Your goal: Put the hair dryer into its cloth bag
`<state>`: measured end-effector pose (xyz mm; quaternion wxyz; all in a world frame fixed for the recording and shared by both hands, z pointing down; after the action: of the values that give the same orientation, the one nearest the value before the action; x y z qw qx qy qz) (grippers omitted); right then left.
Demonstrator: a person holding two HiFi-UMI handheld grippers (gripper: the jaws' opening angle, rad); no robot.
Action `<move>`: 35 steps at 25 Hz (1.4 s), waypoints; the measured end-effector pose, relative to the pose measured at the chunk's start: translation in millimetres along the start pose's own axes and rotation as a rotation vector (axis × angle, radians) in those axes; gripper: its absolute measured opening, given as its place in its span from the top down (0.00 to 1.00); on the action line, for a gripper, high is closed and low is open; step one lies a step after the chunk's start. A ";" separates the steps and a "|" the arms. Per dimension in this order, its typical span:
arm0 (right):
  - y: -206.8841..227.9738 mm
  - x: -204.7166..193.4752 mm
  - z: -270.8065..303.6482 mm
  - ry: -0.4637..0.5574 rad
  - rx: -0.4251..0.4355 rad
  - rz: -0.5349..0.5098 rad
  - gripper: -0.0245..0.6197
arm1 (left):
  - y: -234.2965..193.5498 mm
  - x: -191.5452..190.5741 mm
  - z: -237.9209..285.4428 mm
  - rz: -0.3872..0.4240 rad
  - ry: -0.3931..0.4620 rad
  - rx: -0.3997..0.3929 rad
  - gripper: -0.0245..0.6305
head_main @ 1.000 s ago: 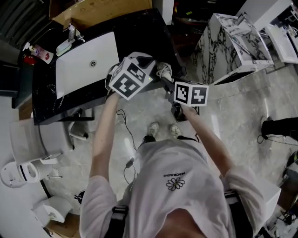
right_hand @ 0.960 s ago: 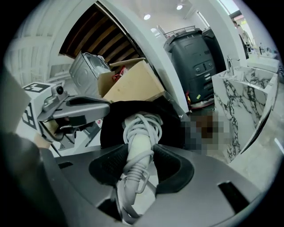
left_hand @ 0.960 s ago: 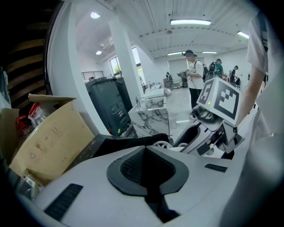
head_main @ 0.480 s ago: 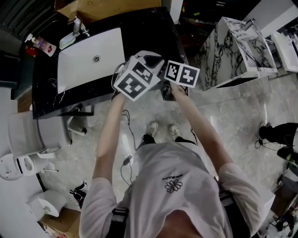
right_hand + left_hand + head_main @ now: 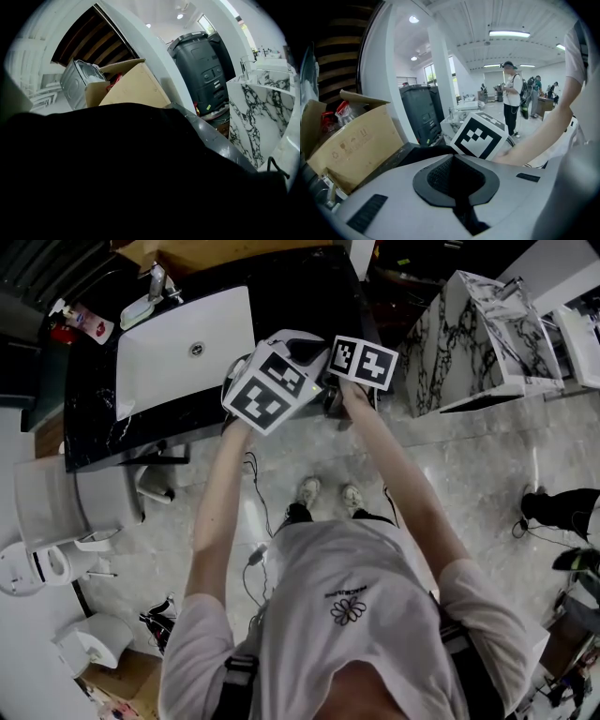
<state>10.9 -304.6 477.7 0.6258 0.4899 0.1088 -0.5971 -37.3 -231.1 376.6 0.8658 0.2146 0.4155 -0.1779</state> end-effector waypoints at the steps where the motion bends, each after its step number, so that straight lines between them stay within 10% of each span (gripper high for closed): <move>1: -0.8 0.8 2.0 -0.004 -0.001 -0.004 0.68 | -0.6 0.7 -0.6 0.002 0.000 0.001 0.93; 15: -6.1 5.9 15.3 -0.013 0.004 -0.045 0.67 | -2.1 -5.9 -6.5 -0.011 -0.008 0.018 0.93; 35: -1.4 -8.9 -97.6 0.234 0.011 -0.231 0.58 | 22.2 -29.0 9.8 -0.008 -0.058 -0.008 0.93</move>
<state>51.2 -226.1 435.0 0.5334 0.5436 0.2333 -0.6046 -37.3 -213.6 410.1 0.8776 0.2043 0.3918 -0.1860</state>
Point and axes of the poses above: the fingertips, and each gripper's own axes: z forward along the fingers, y to its right, x out of its top, the point moved 4 cm from there along -z, backward along the fingers
